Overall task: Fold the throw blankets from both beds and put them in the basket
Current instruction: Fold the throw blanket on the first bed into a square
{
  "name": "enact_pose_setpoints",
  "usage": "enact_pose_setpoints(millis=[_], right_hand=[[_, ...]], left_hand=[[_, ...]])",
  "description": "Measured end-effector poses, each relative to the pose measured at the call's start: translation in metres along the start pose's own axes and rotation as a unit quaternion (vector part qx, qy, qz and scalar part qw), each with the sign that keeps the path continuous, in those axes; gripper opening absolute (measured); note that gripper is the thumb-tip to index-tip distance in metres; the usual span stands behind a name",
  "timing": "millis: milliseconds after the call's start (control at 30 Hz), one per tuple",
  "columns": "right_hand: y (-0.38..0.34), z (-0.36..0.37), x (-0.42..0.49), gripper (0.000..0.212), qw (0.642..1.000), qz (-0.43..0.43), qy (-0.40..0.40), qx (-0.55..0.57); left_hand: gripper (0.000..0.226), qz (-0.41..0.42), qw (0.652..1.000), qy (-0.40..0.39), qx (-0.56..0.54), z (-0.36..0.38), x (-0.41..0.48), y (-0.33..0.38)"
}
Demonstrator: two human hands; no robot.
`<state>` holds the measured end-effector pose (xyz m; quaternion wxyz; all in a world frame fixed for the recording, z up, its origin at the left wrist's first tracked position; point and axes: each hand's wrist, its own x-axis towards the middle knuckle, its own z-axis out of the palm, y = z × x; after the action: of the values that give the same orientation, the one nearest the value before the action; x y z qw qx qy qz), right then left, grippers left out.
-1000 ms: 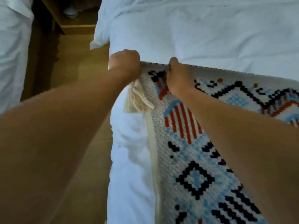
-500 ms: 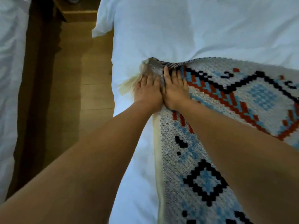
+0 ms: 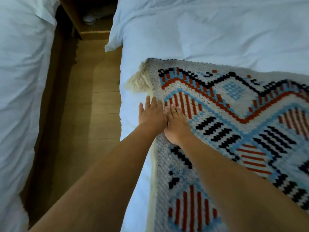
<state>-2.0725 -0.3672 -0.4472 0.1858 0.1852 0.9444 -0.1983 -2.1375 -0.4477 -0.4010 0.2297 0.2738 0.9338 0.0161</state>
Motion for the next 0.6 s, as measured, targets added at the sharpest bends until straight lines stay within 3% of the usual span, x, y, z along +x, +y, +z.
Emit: enact_pose_setpoints(millis=[100,300,600], right_hand=[[0.009,0.008,-0.054,0.083,0.999,-0.005,-0.034,0.009],[0.043,0.028,-0.183,0.061,0.999,-0.011,-0.046,-0.012],[0.069,0.009,-0.340,0.061,1.000,0.005,-0.006,0.006]], left_hand=[[0.054,-0.022,0.999,-0.021,-0.043,0.024,-0.055,0.026],[0.062,-0.003,0.998,-0.060,-0.006,0.061,-0.168,0.058],[0.060,0.040,0.999,-0.018,-0.026,0.041,-0.285,0.124]])
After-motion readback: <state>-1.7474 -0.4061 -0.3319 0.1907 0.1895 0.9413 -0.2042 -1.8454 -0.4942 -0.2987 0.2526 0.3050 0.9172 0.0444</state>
